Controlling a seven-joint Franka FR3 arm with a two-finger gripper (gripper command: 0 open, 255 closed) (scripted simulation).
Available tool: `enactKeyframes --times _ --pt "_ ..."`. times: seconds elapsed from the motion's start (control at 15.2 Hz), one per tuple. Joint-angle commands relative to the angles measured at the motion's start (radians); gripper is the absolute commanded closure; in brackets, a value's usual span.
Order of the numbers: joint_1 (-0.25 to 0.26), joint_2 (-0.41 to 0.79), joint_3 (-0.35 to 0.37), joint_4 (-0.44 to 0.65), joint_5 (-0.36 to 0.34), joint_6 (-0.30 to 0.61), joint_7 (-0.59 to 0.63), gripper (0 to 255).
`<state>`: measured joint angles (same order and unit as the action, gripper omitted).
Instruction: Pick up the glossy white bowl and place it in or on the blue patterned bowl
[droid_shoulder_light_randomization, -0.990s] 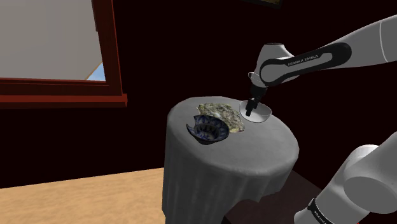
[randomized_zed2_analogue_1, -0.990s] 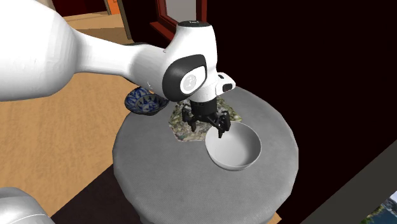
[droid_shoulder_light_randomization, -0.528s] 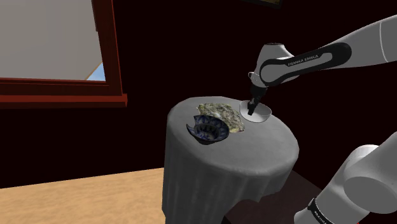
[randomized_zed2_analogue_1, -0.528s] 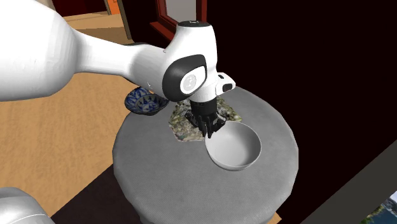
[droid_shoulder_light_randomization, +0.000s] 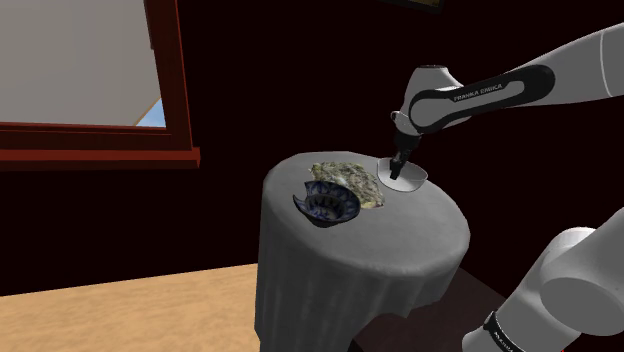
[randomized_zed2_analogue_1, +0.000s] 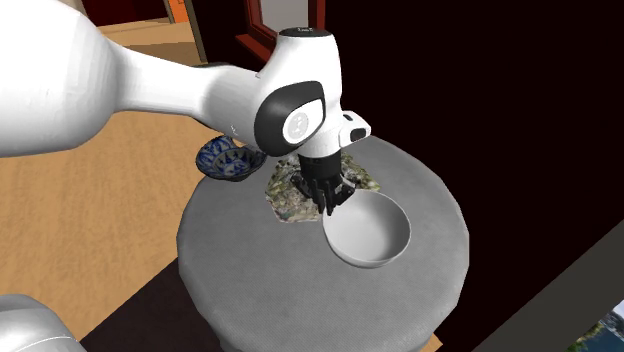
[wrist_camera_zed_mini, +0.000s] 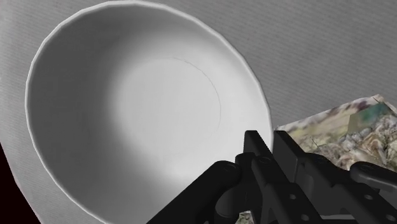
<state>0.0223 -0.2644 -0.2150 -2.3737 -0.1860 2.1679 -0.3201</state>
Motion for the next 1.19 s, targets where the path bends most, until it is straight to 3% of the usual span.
enactKeyframes --times 0.0,1.12 --pt "0.001 -0.01 0.002 0.016 0.001 -0.026 -0.002 255" --pt "0.006 -0.065 0.017 0.196 0.013 -0.261 -0.021 255"
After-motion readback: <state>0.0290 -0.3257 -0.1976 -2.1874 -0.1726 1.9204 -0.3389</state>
